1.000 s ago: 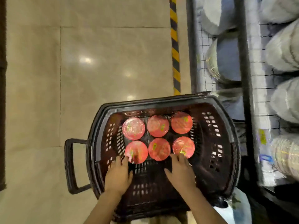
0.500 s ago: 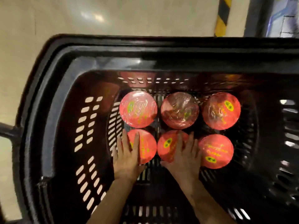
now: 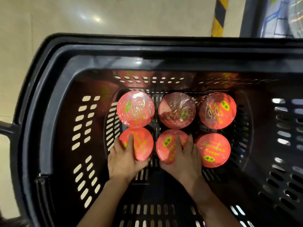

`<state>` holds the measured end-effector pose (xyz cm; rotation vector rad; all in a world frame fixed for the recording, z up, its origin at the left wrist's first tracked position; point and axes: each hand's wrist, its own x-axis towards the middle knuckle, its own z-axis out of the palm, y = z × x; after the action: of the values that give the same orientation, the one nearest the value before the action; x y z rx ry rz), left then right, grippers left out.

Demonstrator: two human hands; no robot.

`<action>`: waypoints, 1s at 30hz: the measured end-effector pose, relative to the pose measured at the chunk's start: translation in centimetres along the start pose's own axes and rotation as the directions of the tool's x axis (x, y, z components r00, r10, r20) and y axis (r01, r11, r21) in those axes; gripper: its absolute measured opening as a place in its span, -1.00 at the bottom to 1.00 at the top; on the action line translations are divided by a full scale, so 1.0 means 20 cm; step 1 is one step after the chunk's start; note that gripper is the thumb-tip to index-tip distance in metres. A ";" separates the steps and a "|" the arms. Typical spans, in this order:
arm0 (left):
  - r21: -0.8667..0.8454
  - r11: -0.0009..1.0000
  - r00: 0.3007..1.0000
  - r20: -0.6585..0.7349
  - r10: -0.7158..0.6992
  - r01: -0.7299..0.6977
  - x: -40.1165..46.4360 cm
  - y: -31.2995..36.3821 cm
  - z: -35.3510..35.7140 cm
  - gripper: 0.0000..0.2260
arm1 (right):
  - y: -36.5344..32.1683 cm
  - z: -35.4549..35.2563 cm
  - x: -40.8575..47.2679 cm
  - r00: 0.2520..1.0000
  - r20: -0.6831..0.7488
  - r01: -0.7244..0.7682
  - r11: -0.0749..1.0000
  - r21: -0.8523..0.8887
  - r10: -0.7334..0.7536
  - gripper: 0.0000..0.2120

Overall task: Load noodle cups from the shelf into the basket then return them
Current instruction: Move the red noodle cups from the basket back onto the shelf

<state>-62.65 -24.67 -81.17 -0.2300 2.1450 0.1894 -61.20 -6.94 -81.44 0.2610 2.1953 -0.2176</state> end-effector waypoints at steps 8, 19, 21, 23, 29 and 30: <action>-0.514 0.857 0.985 -0.122 -0.121 0.042 -0.04 0.01 0.06 -0.10 | -0.05 0.04 -0.07 0.973 -0.168 -0.081 0.910 0.406 0.161 -0.11; -0.933 0.355 0.934 -0.075 -0.350 0.059 -0.07 0.07 0.19 -0.10 | -0.06 0.10 -0.10 0.897 -0.096 -0.347 0.821 0.454 0.432 0.06; -0.960 0.276 0.941 -0.041 -0.336 0.057 -0.05 0.07 0.21 -0.09 | -0.04 0.10 -0.08 0.893 -0.121 -0.327 0.809 0.489 0.434 -0.01; -0.967 0.249 0.948 -0.029 -0.317 0.054 -0.03 0.06 0.22 -0.09 | -0.01 0.10 -0.05 0.888 -0.139 -0.278 0.751 0.599 0.439 -0.12; -0.973 0.213 0.969 0.031 -0.244 0.085 0.00 0.05 0.25 -0.07 | 0.01 0.07 0.04 0.885 -0.054 -0.242 0.556 0.795 0.462 -0.45; -0.974 0.206 0.968 0.037 -0.247 0.090 0.01 0.04 0.26 -0.06 | 0.00 0.09 0.05 0.892 -0.041 -0.250 0.566 0.786 0.451 -0.42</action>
<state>-58.80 -22.67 -84.11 -1.2576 1.7597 1.4798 -60.39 -7.31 -83.22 1.2660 2.0922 -0.9449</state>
